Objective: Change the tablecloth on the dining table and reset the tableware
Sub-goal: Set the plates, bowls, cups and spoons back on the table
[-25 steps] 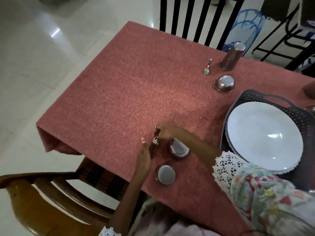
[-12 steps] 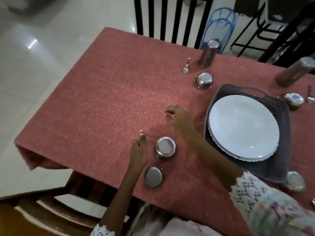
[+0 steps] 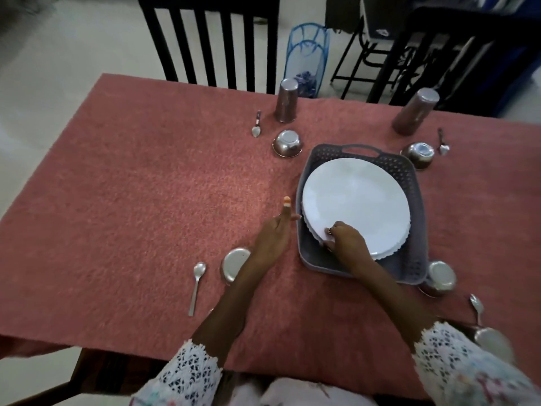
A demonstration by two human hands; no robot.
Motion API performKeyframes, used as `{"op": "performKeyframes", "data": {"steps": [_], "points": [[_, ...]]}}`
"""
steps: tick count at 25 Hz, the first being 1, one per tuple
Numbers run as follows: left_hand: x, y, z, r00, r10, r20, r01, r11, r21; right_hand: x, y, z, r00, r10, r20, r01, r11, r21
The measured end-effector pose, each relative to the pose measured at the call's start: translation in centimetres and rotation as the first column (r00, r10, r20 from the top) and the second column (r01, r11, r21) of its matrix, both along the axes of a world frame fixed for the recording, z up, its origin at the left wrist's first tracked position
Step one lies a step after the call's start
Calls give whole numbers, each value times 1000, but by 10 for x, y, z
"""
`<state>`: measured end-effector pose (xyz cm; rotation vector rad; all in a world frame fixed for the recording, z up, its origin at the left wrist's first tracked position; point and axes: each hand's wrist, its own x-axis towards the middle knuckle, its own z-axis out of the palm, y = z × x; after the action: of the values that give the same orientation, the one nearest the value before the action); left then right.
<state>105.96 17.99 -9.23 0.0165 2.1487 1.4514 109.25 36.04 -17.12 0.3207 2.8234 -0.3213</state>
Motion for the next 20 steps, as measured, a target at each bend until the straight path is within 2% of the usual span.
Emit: {"op": "performKeyframes", "data": {"steps": [5, 10, 12, 14, 17, 19, 20], "points": [[1, 7, -4, 998, -27, 62, 27, 1000, -5, 0, -2, 0, 995, 87, 49, -92, 992, 91], [3, 16, 5, 997, -59, 48, 58, 998, 31, -3, -14, 11, 969, 235, -72, -209, 941, 265], [-3, 28, 2, 996, -43, 72, 38, 997, 73, -1, -10, 19, 948, 291, -130, -246, 928, 281], [-13, 48, -6, 982, 50, 184, -68, 993, 95, 7, -10, 38, 929, 334, -162, -280, 917, 285], [-21, 83, -20, 886, 160, 435, -238, 963, 129, 21, -3, 48, 897, 388, -212, -313, 896, 316], [-22, 100, -24, 850, 207, 485, -283, 955, 88, 23, 4, 45, 857, 445, -261, -350, 873, 340], [-23, 105, -28, 859, 243, 450, -289, 957, 36, 24, 6, 42, 839, 466, -280, -355, 860, 367]]}}
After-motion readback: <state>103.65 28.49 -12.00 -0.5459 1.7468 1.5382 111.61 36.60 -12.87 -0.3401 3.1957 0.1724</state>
